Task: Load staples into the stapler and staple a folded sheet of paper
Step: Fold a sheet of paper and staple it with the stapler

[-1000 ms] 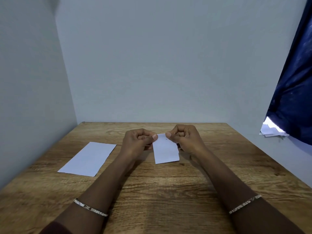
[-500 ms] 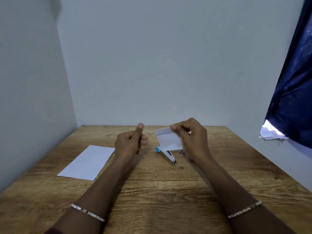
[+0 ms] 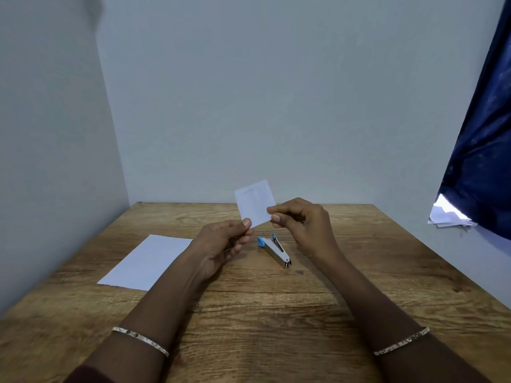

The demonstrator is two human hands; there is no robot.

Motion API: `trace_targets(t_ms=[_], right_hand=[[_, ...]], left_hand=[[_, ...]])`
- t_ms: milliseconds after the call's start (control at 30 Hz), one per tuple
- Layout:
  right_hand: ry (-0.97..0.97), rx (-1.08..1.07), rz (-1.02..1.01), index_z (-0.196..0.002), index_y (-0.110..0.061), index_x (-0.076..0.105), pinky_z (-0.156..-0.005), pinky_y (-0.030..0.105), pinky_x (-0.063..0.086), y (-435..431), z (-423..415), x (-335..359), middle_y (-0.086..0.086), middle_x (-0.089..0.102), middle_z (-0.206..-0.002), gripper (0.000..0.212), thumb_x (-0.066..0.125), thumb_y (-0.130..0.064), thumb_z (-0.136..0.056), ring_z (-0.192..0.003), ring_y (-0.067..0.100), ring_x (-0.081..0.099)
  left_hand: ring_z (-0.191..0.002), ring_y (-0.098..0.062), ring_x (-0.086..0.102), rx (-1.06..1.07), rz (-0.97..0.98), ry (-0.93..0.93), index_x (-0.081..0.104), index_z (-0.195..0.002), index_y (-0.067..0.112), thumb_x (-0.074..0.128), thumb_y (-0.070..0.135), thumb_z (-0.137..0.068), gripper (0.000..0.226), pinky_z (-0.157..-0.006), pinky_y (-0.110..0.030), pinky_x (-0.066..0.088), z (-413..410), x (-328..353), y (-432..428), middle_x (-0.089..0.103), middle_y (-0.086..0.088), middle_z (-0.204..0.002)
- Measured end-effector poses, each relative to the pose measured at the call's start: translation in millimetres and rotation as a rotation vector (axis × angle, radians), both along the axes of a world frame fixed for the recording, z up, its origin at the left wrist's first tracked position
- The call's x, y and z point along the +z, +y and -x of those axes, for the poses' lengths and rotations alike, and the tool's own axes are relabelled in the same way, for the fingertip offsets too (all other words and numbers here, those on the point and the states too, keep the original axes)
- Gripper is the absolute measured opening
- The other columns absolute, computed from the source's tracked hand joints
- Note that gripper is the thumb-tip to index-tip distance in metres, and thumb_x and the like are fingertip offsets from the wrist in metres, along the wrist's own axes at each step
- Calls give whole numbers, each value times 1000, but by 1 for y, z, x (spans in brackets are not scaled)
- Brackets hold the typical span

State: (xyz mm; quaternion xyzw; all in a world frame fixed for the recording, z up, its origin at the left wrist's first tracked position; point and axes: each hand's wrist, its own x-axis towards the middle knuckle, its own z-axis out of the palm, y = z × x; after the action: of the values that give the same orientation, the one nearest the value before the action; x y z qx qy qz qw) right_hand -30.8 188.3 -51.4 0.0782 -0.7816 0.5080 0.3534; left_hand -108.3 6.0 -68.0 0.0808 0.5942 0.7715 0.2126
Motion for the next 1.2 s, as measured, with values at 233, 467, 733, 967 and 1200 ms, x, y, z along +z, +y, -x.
trace_targets(t_ms=[233,467,733,967,1200], right_hand=[[-125,54,263,-114,-8,69,-70,28,62,2,0,-2,16,73,-83,31,72,7,-86,-72,21,76],[-250,-282,134,-87,-15,77,-60,32,56,8,4,-8,3,76,-70,11,66,-12,-90,-63,18,73],[-569,-440,-551,-88,-15,71,-63,31,39,-6,3,-16,-3,66,-83,54,78,-65,-69,-87,19,60],[-560,-402,-476,-83,-16,74,-66,28,38,-9,7,-21,0,68,-78,25,76,-40,-82,-83,21,62],[-553,56,304,-99,-10,76,-67,27,51,-7,8,-21,6,72,-82,12,76,-12,-87,-73,15,64]], left_hand=[[-58,-6,70,30,63,132,79,-79,6,86,16,-75,13,-48,-16,51,1,-6,1,77,-5,-71],[-60,-8,72,99,72,135,78,-79,4,86,13,-76,13,-50,-18,54,4,-10,0,79,-8,-73],[-65,-13,75,184,26,97,75,-68,6,85,5,-76,13,-55,-17,58,8,-11,1,79,-9,-73],[-60,-8,74,188,-32,51,75,-83,2,78,2,-83,3,-52,-17,57,7,-8,2,78,-6,-69],[-51,-8,68,234,-70,42,76,-83,-2,78,0,-83,3,-53,-16,57,9,-7,1,76,-5,-64]])
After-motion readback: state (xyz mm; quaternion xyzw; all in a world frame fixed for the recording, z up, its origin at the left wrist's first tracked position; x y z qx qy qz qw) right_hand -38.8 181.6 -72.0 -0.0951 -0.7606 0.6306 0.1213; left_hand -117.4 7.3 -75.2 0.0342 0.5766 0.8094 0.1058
